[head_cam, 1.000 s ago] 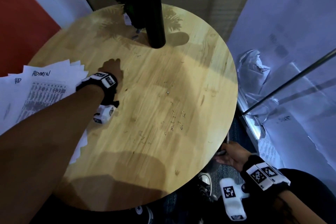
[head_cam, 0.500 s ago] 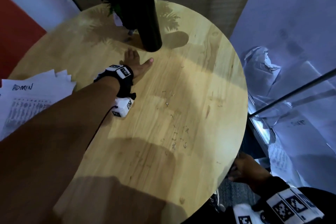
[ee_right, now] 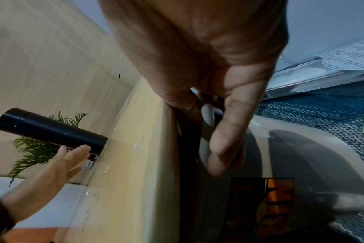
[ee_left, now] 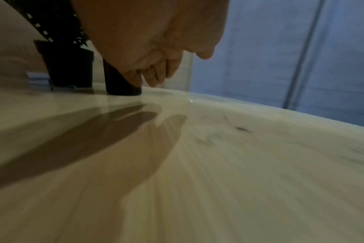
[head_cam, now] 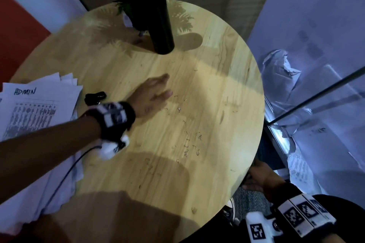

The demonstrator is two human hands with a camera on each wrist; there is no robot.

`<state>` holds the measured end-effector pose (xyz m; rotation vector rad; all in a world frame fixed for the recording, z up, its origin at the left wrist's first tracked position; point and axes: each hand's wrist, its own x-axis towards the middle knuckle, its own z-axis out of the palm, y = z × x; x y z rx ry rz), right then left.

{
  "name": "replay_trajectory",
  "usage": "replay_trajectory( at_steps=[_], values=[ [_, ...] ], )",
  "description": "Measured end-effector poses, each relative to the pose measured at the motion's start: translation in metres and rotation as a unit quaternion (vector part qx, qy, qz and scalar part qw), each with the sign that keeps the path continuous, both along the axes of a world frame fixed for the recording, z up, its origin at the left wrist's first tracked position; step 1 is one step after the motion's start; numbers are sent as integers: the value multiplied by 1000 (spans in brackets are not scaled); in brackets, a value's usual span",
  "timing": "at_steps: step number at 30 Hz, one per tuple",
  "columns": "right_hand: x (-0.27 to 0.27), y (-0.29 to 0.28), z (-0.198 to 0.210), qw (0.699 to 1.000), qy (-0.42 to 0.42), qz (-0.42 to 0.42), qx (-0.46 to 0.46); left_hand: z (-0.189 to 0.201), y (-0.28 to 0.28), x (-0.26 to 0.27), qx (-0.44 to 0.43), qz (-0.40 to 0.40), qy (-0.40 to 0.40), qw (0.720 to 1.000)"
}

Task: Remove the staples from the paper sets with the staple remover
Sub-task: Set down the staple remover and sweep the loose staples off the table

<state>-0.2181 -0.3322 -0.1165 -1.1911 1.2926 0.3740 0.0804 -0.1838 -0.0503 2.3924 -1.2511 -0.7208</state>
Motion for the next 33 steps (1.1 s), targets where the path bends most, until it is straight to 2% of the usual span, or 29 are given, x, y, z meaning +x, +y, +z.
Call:
replay_trajectory(
  at_steps=[4, 9, 12, 16, 18, 21, 24, 28, 33],
  values=[
    [1, -2, 2, 1000, 12, 13, -1, -6, -69, 37, 38, 42, 39, 998],
    [1, -2, 2, 1000, 13, 26, 1, -17, -100, 34, 175, 20, -1, 984],
    [-1, -2, 0, 1000, 14, 28, 2, -21, -81, 13, 203, -43, -20, 978],
    [-2, -3, -3, 1000, 16, 26, -1, -20, -15, -37, 224, -202, -21, 953],
    [-2, -3, -2, 1000, 10, 29, 8, -17, 17, -53, 215, -235, -3, 948],
    [0, -3, -1, 999, 2, 30, 17, -9, 31, -55, 163, -196, 45, 966],
    [0, -5, -2, 1000, 1, 17, 20, 0, -11, -40, 118, -119, 14, 986],
    [0, -5, -3, 1000, 3, 19, 17, 3, -89, -12, 142, -60, -58, 986],
    [-1, -3, -4, 999, -1, 30, 17, -17, -126, -4, 199, -38, -45, 978]
  ],
)
